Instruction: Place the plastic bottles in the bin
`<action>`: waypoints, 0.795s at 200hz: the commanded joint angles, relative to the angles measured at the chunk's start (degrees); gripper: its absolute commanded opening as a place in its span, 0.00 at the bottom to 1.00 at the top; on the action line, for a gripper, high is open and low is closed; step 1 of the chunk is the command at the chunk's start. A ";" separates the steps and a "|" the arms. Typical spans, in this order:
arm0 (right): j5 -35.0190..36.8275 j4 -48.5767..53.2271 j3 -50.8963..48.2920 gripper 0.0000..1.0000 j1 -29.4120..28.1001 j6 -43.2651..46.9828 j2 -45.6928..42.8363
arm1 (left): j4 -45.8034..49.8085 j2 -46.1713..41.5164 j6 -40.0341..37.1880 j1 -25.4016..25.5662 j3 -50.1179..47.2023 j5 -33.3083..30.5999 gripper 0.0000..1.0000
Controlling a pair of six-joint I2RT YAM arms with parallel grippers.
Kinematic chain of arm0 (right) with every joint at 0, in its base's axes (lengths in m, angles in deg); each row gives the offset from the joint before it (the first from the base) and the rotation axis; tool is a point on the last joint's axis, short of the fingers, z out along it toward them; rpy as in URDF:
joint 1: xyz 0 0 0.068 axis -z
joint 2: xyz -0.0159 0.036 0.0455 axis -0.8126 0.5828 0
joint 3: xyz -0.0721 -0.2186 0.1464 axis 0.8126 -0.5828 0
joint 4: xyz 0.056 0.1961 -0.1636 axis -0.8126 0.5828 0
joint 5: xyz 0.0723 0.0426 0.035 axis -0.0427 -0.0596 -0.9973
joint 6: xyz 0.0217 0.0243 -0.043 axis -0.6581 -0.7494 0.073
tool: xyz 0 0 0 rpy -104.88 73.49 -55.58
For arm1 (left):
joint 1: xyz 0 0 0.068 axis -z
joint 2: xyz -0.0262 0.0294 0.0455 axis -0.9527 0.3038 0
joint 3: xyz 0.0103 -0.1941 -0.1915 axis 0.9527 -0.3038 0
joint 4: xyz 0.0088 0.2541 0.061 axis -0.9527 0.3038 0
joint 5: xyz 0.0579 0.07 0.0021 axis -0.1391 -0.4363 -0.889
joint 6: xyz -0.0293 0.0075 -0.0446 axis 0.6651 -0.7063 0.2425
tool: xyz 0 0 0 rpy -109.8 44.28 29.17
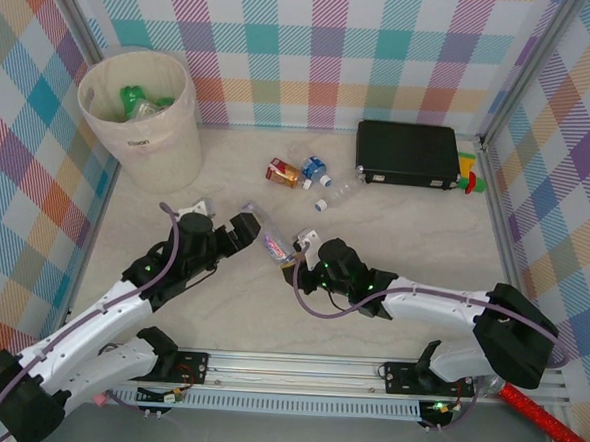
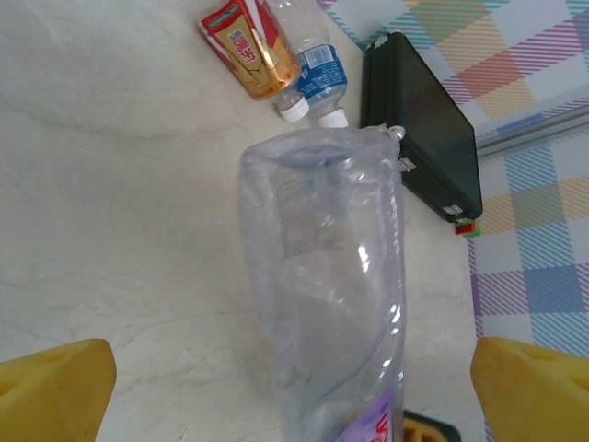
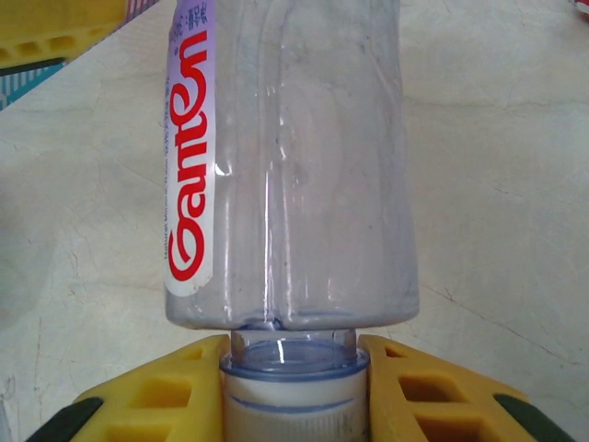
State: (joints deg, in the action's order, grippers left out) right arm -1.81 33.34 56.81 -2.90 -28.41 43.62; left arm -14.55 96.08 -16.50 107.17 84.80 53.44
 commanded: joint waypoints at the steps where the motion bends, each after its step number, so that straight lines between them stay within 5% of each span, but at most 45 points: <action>1: -1.16 -5.01 -0.44 0.29 -1.31 -0.69 -0.98 | -5.03 2.10 0.85 0.57 2.40 1.24 0.97; 60: -0.84 -5.22 -0.77 0.29 -3.15 0.50 -2.24 | 1.07 5.01 -1.85 0.49 7.13 -1.77 0.87; 159: 0.41 -5.30 -0.52 0.29 -5.11 2.67 -1.97 | 8.17 5.09 -4.90 -3.22 8.65 7.35 0.64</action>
State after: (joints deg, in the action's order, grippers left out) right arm -1.57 30.28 56.61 -7.38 -26.97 42.36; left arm -8.51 102.13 -19.54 105.24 92.16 56.85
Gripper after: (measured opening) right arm 0.316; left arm 0.668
